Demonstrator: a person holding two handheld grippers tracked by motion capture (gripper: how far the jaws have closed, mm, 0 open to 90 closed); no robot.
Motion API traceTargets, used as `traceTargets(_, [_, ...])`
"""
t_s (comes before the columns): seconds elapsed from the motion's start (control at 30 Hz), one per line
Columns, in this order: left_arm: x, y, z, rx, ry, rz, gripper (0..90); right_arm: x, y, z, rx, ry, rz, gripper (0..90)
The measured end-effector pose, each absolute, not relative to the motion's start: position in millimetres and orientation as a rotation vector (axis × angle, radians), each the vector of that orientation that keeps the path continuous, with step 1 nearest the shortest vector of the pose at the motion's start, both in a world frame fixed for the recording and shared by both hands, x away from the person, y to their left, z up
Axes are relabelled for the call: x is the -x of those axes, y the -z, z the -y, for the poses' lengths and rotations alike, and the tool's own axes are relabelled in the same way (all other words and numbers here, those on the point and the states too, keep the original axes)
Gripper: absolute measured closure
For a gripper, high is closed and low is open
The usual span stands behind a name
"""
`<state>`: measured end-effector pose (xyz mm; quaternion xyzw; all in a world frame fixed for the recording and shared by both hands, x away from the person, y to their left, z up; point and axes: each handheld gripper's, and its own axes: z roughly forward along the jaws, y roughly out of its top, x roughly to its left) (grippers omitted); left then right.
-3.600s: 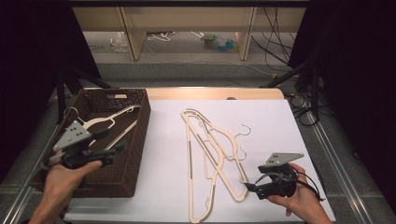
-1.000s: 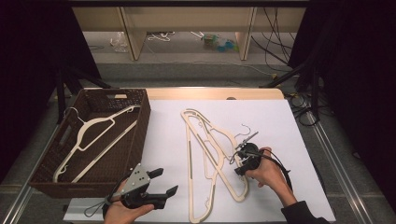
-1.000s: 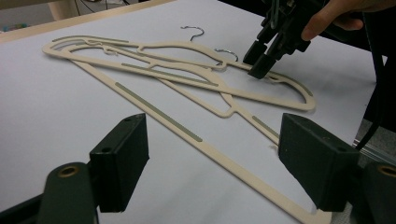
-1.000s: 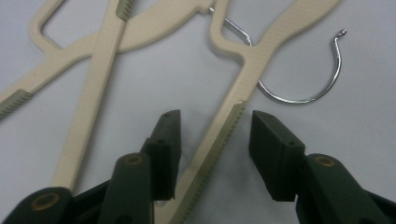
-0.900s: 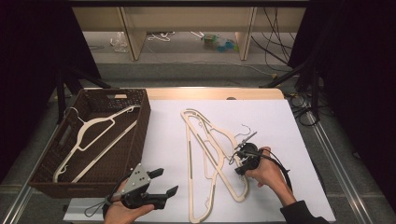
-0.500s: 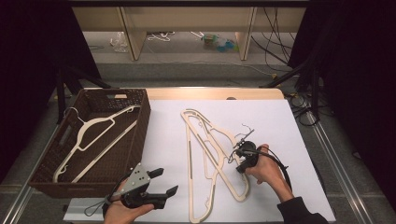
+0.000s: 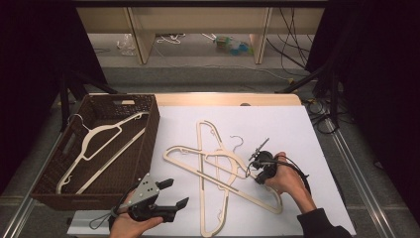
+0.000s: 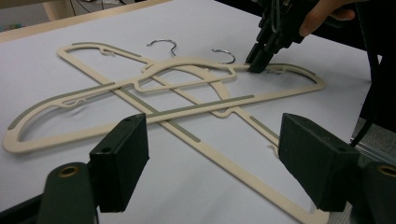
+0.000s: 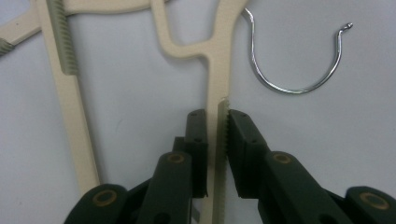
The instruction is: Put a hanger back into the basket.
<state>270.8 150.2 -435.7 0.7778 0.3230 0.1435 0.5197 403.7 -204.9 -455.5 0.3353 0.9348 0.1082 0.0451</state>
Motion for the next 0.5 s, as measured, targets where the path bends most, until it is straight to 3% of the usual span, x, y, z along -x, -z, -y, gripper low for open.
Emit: traceTargets(0.5, [-277.3, 437.8, -148.1, -1.891, -0.353, -0.741, 24.7, -400.2, 453.7, 199.8, -0.856, -0.28, -2.886, 80.4])
